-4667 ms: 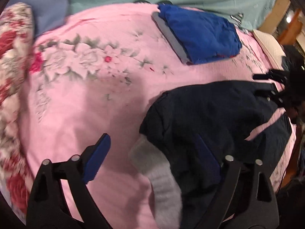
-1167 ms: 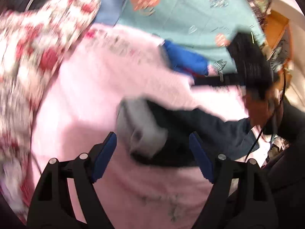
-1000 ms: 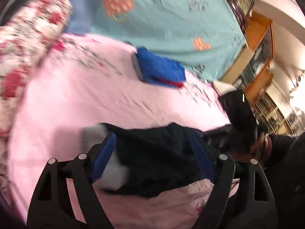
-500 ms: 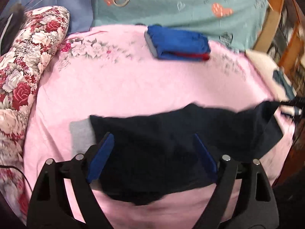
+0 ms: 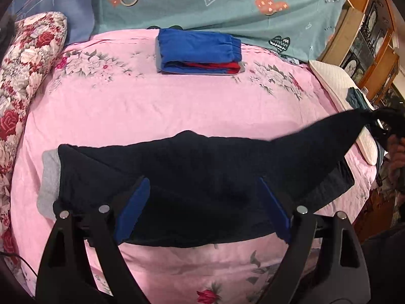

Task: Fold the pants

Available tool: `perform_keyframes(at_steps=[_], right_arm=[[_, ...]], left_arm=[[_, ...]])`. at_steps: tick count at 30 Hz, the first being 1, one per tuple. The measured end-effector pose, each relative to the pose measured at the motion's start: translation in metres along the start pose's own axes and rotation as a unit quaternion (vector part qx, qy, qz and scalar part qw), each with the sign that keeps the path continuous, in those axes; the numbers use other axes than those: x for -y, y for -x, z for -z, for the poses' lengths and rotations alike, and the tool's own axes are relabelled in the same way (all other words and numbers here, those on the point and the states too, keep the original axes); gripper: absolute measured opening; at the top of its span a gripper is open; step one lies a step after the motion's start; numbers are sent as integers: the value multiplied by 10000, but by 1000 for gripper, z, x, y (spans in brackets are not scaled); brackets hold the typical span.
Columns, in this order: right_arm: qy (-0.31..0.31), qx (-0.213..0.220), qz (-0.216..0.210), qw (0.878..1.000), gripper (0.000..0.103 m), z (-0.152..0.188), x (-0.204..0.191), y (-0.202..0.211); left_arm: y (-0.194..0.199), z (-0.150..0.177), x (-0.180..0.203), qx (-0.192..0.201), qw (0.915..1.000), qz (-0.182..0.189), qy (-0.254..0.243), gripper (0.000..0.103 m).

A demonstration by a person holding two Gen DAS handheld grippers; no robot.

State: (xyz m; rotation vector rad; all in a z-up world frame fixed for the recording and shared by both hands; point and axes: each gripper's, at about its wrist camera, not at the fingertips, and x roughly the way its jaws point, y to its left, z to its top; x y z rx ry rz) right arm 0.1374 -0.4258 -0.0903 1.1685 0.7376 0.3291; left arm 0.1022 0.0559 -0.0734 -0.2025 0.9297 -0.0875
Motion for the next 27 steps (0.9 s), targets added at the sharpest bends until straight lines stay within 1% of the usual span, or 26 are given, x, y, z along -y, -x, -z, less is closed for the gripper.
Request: perform_keyframes(at_steps=[1, 2, 3, 4, 6, 7, 8, 9, 10, 11, 12, 14, 16, 17, 18, 19, 20, 22, 24, 26, 27], right_arm=[[-36, 24, -51, 10000, 6, 3, 3, 9], [-153, 30, -28, 9999, 6, 10, 16, 21], [-243, 9, 72, 9997, 6, 17, 31, 27], [-324, -71, 320, 9989, 6, 28, 51, 27], [-436, -337, 993, 9935, 7, 43, 91, 12], [-479, -594, 1460, 9863, 10, 54, 112, 5], [-604, -954, 1780, 9775, 9, 65, 132, -3], [-748, -896, 1558, 9809, 8, 71, 140, 1], [-865, -793, 1424, 9828, 13, 72, 142, 9], [-864, -780, 1476, 9822, 22, 71, 137, 18], [-745, -707, 1545, 9826, 25, 69, 131, 25], [-377, -504, 1745, 9827, 36, 64, 116, 40], [76, -290, 1873, 9818, 36, 57, 98, 45], [427, -144, 1910, 9805, 36, 51, 84, 44], [696, -25, 1998, 9774, 36, 48, 73, 44], [1023, 84, 2157, 9710, 36, 43, 62, 39], [1222, 63, 2282, 9659, 37, 36, 59, 28], [1417, -88, 2452, 9590, 40, 23, 64, 3], [1493, -422, 2713, 9499, 40, 13, 79, -27], [1547, -832, 2833, 9428, 40, 9, 92, -54], [1599, -985, 2825, 9407, 36, 8, 96, -62]], left_arm=[[-1, -2, 3, -8, 10000, 21, -46, 88], [-2, -4, 8, -24, 9999, 37, -122, 88], [-4, -5, 11, -41, 9998, 32, -169, 88], [-6, -7, 14, -61, 9998, 46, -193, 88], [-10, -8, 18, -136, 9996, 115, -215, 88], [-13, -8, 19, -185, 9995, 137, -234, 88], [-15, -8, 21, -235, 9993, 138, -267, 88], [-18, -8, 23, -302, 9989, 108, -341, 88], [-18, -9, 23, -317, 9988, 83, -374, 88], [-18, -8, 22, -321, 9987, 46, -402, 89], [-19, -7, 20, -336, 9987, 17, -383, 90], [-25, -4, 13, -417, 9986, -72, -320, 91], [-36, 4, 4, -574, 9976, -249, -287, 91], [-42, 9, -1, -642, 9970, -330, -274, 91], [-47, 14, -5, -712, 9963, -406, -259, 91], [-52, 20, -11, -813, 9952, -489, -229, 91], [-61, 27, -18, -980, 9931, -613, -174, 91], [-68, 37, -30, -1101, 9910, -758, -64, 91], [-68, 44, -40, -1090, 9910, -774, 110, 91], [-66, 45, -45, -1010, 9914, -813, 161, 91], [-65, 44, -48, -969, 9913, -875, 164, 91]])
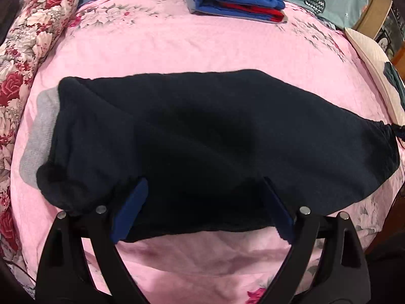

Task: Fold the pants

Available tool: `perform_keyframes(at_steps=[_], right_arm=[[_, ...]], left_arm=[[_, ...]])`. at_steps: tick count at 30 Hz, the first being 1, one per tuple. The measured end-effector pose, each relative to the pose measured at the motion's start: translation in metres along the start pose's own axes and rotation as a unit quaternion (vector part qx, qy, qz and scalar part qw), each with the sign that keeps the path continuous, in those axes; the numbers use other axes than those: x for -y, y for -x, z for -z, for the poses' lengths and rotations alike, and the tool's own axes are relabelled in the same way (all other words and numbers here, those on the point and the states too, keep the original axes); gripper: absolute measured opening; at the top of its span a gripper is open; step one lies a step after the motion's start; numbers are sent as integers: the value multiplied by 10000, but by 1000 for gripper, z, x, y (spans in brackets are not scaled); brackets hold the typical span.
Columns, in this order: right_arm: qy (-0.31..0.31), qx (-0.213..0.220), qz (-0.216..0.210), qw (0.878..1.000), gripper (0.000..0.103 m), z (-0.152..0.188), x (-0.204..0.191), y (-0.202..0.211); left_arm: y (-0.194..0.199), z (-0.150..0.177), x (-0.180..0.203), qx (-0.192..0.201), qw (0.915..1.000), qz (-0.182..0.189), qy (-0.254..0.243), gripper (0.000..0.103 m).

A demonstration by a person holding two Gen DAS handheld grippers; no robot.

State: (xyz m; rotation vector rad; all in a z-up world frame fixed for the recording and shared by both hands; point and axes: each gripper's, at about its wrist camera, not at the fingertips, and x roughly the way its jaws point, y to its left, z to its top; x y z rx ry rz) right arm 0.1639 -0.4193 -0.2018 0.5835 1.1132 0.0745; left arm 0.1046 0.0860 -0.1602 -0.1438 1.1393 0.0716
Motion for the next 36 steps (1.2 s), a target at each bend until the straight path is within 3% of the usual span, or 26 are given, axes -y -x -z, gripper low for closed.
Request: perform_keyframes(at_steps=[1, 2, 6, 8, 9, 10, 11, 12, 14, 17, 21, 24, 27, 30, 32, 34, 36], right_arm=[[149, -113, 31, 9998, 13, -2, -3, -6], [217, -44, 99, 9997, 8, -4, -6, -3], [278, 907, -271, 9951, 5, -12, -15, 35], [208, 944, -131, 9952, 5, -13, -14, 26], [213, 733, 49, 9971, 5, -13, -13, 12], [237, 400, 354, 9983, 6, -12, -10, -7], [237, 147, 677, 9973, 14, -10, -7, -20], [158, 187, 732, 9970, 18, -8, -5, -19], [-68, 390, 1050, 9937, 44, -8, -3, -3], [-99, 920, 1143, 9891, 50, -3, -11, 34], [384, 951, 241, 9944, 50, 8, -59, 52], [1144, 551, -750, 9891, 50, 27, -123, 44], [2133, 237, -1431, 9662, 50, 57, -203, 33], [3091, -16, -1983, 9301, 46, 89, -290, 16], [3555, -148, -2281, 9063, 39, 106, -337, 4], [3790, -269, -2460, 8917, 35, 121, -372, -7], [3826, -615, -2526, 8866, 35, 133, -403, -37]], left_arm=[[0, 0, -3, 26, 10000, -58, 13, 91], [0, -1, -9, 51, 9999, -126, 39, 91], [2, 0, -28, 159, 9992, -229, 293, 91], [2, 2, -31, 187, 9991, -224, 298, 91], [1, 3, -30, 189, 9992, -284, 200, 91], [0, 5, -29, 195, 9991, -383, 58, 91], [0, 6, -28, 199, 9989, -415, -5, 90], [1, 7, -29, 206, 9988, -436, -87, 90], [5, 7, -35, 209, 9989, -404, -92, 84], [11, 6, -48, 216, 9989, -404, -53, 80], [16, 8, -58, 193, 9991, -277, -249, 78], [22, 9, -60, 207, 9983, -346, -419, 78], [38, 6, -76, 338, 9980, -421, -315, 77], [54, 6, -92, 393, 9989, -147, -221, 77], [63, 8, -93, 500, 9970, -512, -301, 92], [77, 12, -102, 711, 9950, -642, -267, 92], [86, 15, -114, 759, 9953, -601, -20, 92]])
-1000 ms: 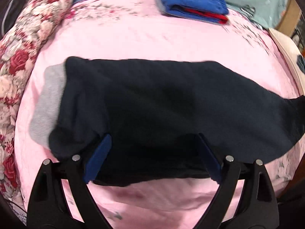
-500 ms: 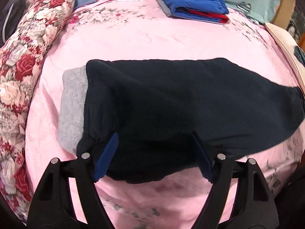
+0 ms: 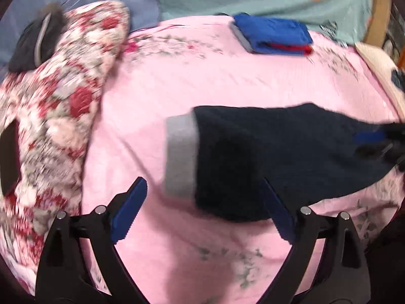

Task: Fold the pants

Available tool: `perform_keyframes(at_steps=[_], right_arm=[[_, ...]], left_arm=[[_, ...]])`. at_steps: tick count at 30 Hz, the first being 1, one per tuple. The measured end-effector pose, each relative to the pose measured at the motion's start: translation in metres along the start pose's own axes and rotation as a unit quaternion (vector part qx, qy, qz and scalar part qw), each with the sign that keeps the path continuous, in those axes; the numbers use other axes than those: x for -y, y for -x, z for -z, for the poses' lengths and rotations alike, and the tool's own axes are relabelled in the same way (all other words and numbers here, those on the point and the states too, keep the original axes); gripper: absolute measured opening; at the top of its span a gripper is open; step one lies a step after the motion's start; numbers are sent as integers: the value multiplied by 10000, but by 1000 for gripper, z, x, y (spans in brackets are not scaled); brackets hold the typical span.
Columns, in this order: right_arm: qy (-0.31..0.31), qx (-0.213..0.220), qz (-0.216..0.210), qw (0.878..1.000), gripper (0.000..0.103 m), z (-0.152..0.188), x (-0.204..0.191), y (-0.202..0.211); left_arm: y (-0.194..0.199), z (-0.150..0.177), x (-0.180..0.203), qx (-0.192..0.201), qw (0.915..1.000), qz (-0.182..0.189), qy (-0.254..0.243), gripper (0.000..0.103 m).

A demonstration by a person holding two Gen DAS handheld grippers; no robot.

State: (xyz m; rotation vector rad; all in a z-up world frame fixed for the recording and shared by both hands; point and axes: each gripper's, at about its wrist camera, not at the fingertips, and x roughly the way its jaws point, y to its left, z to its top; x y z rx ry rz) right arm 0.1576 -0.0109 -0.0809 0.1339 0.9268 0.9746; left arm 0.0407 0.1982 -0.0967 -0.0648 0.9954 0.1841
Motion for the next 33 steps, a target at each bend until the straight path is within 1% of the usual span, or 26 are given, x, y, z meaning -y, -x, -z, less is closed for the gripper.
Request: perform_keyframes(at_steps=[1, 2, 3, 4, 5, 7, 8, 9, 10, 11, 13, 14, 16, 18, 19, 20, 21, 22, 23, 24, 26, 27, 29, 31, 33], right_arm=[[-34, -204, -61, 9998, 35, 0, 0, -16], [-30, -572, 46, 9983, 35, 2, -3, -43], [96, -539, 239, 9982, 35, 4, -7, -52], [242, -478, 358, 9979, 36, 4, -11, -51], [328, -539, 446, 9970, 39, 2, -16, -50], [152, -518, 378, 9978, 39, 0, -15, -38], [-36, -369, 343, 9987, 41, 1, -10, -26], [-196, -208, 437, 9986, 41, 4, -3, -12], [-384, -65, 628, 9973, 45, 8, 8, 3], [-560, 44, 781, 9954, 48, 16, 18, 16], [-1023, 250, 1124, 9881, 50, 32, 42, 42], [-1385, 334, 1332, 9808, 51, 48, 61, 60], [-1980, 396, 1671, 9650, 51, 81, 90, 89], [-2678, 337, 2161, 9383, 51, 128, 125, 122], [-2948, 382, 2266, 9275, 51, 146, 136, 137], [-3360, 585, 2287, 9118, 51, 171, 148, 162], [-3713, 857, 2248, 8968, 51, 192, 156, 184], [-4014, 1113, 2225, 8814, 51, 209, 160, 202], [-4346, 1380, 2248, 8611, 51, 230, 165, 221], [-4576, 1555, 2298, 8447, 51, 246, 170, 236], [-4826, 1758, 2334, 8257, 51, 268, 177, 250], [-4920, 1818, 2289, 8200, 51, 276, 183, 253], [-5071, 1881, 2117, 8140, 51, 285, 194, 252], [-5128, 1955, 2034, 8109, 51, 288, 204, 247], [-5128, 1987, 2008, 8107, 51, 288, 212, 246]], left_arm=[[3, 0, -6, 19, 9999, 40, 108, 92], [6, -1, -12, 54, 9997, 84, 211, 92], [7, -2, -13, 97, 9995, 129, 253, 92], [9, -6, -13, 181, 9992, 224, 281, 92], [11, -9, -12, 248, 9989, 297, 283, 92], [12, -21, 0, 472, 9966, 630, 233, 92], [11, -24, 8, 528, 9953, 780, 209, 93], [5, -29, 21, 567, 9931, 1018, 143, 93], [-1, -32, 31, 561, 9913, 1187, 47, 93], [-9, -34, 41, 511, 9905, 1274, -76, 93], [-29, -31, 56, 319, 9912, 1252, -282, 93], [-47, -25, 61, 119, 9935, 1055, -416, 93], [-75, -10, 59, -271, 9963, 540, -619, 93], [-79, 3, 62, -155, 9933, 340, -1090, 93], [-78, 4, 66, -174, 9916, 239, -1262, 93], [-76, 4, 70, -220, 9894, 118, -1431, 93], [-74, 1, 71, -278, 9894, 87, -1425, 93], [-73, -1, 67, -340, 9906, 111, -1319, 93], [-71, -4, 62, -400, 9925, 142, -1146, 93], [-68, -9, 59, -428, 9944, 123, -963, 93], [-60, -18, 58, -465, 9964, 61, -713, 93], [-57, -21, 61, -454, 9967, -15, -668, 93], [-47, -26, 73, -339, 9968, -189, -696, 93], [-40, -32, 85, -225, 9962, -265, -794, 93], [-30, -38, 101, -95, 9960, -230, -853, 93]])
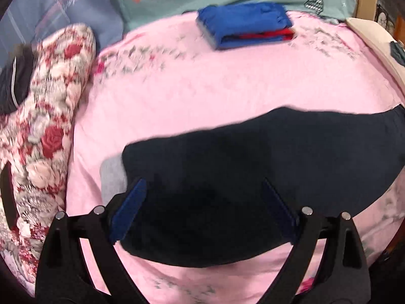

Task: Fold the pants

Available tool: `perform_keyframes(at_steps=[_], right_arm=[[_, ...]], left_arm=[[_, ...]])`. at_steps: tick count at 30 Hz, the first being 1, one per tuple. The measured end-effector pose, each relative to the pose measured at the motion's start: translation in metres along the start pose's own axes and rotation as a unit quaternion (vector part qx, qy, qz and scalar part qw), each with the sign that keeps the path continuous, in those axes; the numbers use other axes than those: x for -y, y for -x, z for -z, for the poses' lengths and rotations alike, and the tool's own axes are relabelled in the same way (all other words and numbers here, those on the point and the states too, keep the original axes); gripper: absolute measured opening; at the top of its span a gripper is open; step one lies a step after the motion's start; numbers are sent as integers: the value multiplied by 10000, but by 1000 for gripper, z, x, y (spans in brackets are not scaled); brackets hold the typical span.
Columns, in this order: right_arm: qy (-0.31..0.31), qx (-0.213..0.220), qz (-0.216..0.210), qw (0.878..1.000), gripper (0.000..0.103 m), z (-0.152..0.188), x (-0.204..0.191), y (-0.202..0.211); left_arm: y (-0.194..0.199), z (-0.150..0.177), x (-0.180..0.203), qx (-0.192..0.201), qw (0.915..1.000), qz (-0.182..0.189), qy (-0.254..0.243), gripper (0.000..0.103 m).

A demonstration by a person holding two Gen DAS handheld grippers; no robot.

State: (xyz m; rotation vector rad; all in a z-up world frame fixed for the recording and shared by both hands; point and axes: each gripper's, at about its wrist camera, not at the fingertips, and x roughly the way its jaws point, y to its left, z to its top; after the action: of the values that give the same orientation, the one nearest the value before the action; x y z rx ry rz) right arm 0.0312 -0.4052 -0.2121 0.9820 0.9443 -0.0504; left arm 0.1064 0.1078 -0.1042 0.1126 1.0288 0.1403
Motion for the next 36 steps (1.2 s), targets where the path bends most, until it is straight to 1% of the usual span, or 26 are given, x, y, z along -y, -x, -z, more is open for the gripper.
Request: perform_keyframes(at_steps=[3, 4, 5, 6, 7, 10, 11, 12, 13, 14, 15, 16, 17, 19, 20, 22, 23, 25, 28, 30, 31, 32, 33, 34, 35, 36], right_arm=[[172, 84, -4, 9998, 51, -12, -2, -9], [273, -2, 21, 9996, 39, -15, -4, -15], [306, -72, 19, 9995, 23, -19, -5, -19], [327, -85, -1, 9994, 20, -20, -5, -18], [373, -43, -28, 9993, 18, -21, -5, -14], [404, 72, -92, 9991, 18, -23, -1, -2], [363, 26, 38, 9993, 17, -22, 5, -5], [330, -52, 139, 9993, 17, -19, 12, -12], [321, 24, 21, 9995, 15, -18, 16, -12], [351, -24, -38, 9994, 16, -19, 16, -12], [338, -105, -1, 9994, 19, -21, 14, -10], [284, -99, 264, 9992, 32, -24, 11, -1], [279, 48, 396, 9988, 41, -26, 9, 9], [430, 478, 394, 9971, 41, -28, 0, 34], [517, 557, 359, 9965, 41, -29, -5, 40], [874, 580, 127, 9944, 41, -29, -29, 43], [1024, 556, 59, 9932, 41, -28, -39, 41], [1437, 422, -108, 9887, 41, -20, -71, 27], [1912, -34, -617, 9796, 41, -4, -127, -3], [2347, -389, -1120, 9648, 41, 10, -173, -22], [2607, -629, -1411, 9530, 41, 17, -200, -33], [2761, -810, -1596, 9443, 41, 21, -217, -41], [2934, -1047, -1807, 9329, 41, 25, -240, -53], [3061, -1231, -1925, 9242, 42, 28, -256, -62], [3265, -1463, -2041, 9112, 43, 32, -280, -77], [3417, -1631, -2107, 9012, 43, 35, -298, -91]], left_arm=[[13, -6, 21, 104, 9998, 181, 5, 94], [15, -6, 27, 116, 9996, 252, 14, 95], [17, -5, 36, 121, 9992, 369, 24, 95], [17, -5, 42, 114, 9990, 426, 8, 95], [17, -2, 51, 98, 9989, 461, -31, 95], [6, 9, 69, -63, 9990, 406, -179, 95], [1, 14, 71, -135, 9990, 393, -187, 95], [-11, 21, 71, -293, 9988, 340, -187, 95], [-26, 30, 69, -545, 9981, 249, -142, 95], [-35, 37, 66, -759, 9969, 197, -75, 97], [-42, 44, 56, -868, 9952, 361, 262, 97], [-40, 43, 48, -836, 9943, 420, 509, 97], [-35, 40, 41, -846, 9928, 404, 750, 96], [-24, 31, 35, -663, 9930, 484, 853, 96], [-18, 25, 34, -492, 9937, 544, 852, 96], [-11, 9, 36, -213, 9941, 690, 805, 96], [-11, 2, 39, -128, 9935, 807, 798, 96], [-16, -14, 47, 35, 9906, 1113, 791, 96], [-35, -30, 68, 12, 9895, 1323, 575, 96], [-56, -23, 75, -205, 9915, 1218, 405, 96], [-66, -15, 75, -385, 9916, 1174, 395, 96], [-72, -8, 74, -460, 9910, 1193, 393, 96], [-68, 1, 74, -176, 9926, 1177, 252, 96], [-66, 8, 78, -90, 9938, 1111, 55, 97], [-64, 12, 82, -10, 9944, 1044, -152, 97], [-63, 16, 84, 75, 9942, 1042, -261, 97]])
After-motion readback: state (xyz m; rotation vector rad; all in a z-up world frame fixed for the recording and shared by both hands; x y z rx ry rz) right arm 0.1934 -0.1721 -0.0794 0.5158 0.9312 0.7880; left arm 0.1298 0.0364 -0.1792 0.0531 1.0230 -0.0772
